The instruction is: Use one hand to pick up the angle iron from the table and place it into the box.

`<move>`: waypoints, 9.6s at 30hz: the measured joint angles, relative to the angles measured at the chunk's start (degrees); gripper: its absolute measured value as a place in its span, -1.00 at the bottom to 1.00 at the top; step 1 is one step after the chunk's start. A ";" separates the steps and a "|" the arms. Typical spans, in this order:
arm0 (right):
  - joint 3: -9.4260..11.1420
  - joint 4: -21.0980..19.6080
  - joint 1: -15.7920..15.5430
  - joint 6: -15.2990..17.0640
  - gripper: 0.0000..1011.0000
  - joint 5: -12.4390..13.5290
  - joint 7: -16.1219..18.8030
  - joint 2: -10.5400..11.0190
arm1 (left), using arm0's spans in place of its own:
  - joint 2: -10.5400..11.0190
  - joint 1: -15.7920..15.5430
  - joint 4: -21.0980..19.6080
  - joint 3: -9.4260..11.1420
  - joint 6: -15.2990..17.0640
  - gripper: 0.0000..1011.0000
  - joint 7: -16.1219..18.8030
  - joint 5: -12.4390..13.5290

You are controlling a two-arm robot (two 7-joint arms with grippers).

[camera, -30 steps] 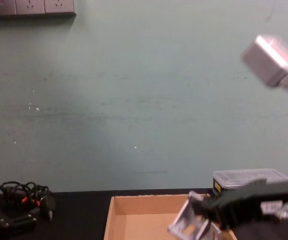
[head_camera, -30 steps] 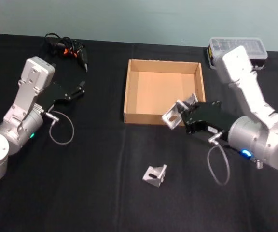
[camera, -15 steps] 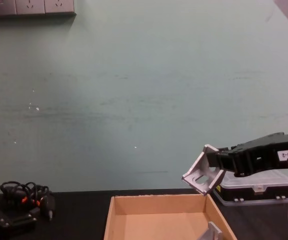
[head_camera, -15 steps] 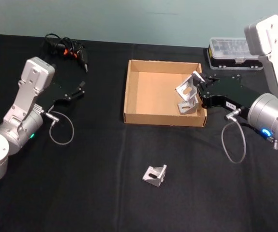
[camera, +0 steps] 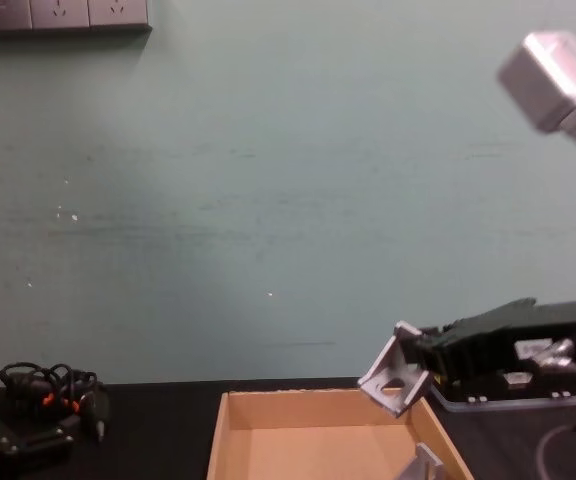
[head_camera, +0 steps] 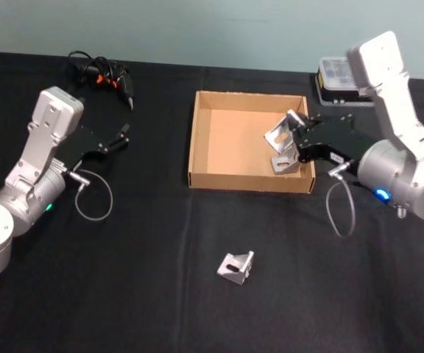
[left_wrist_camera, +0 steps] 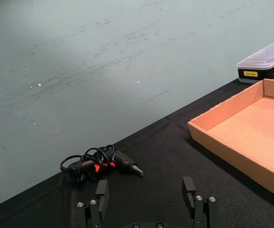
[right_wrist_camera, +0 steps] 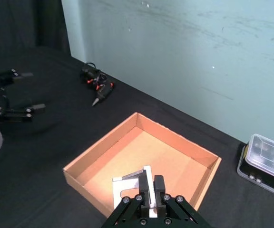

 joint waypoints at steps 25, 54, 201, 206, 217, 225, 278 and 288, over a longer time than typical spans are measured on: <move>-5.59 25.15 13.51 -2.28 -0.84 -5.86 0.04 -11.19 | 0.00 0.00 0.00 0.00 0.00 1.00 0.00 0.00; -3.08 27.81 12.27 1.05 -0.84 -9.06 -0.75 -13.41 | 0.00 0.00 0.00 0.00 0.00 1.00 0.00 0.00; -12.39 -2.33 -7.28 -4.66 0.98 6.71 13.38 13.14 | 0.00 0.00 0.00 0.00 0.00 1.00 0.00 0.00; -13.10 -2.05 -6.84 -4.70 0.98 6.98 12.93 13.07 | 0.00 0.00 0.00 0.00 0.00 1.00 0.00 0.00; -13.70 -1.98 -6.61 -4.67 0.98 7.61 11.94 13.49 | 0.00 0.00 0.00 0.00 0.00 1.00 0.00 0.00; -13.78 -1.71 -6.75 -4.72 0.98 7.85 11.39 13.78 | 0.00 0.00 0.00 0.00 0.00 1.00 0.00 0.00; -11.14 -5.05 -8.49 -5.64 -0.10 8.30 8.95 14.44 | 0.00 0.00 0.00 0.00 0.00 1.00 0.00 0.00; -4.46 -12.03 -12.12 -8.54 -0.10 9.10 5.10 16.82 | 0.00 0.00 0.00 0.00 0.00 1.00 0.00 0.00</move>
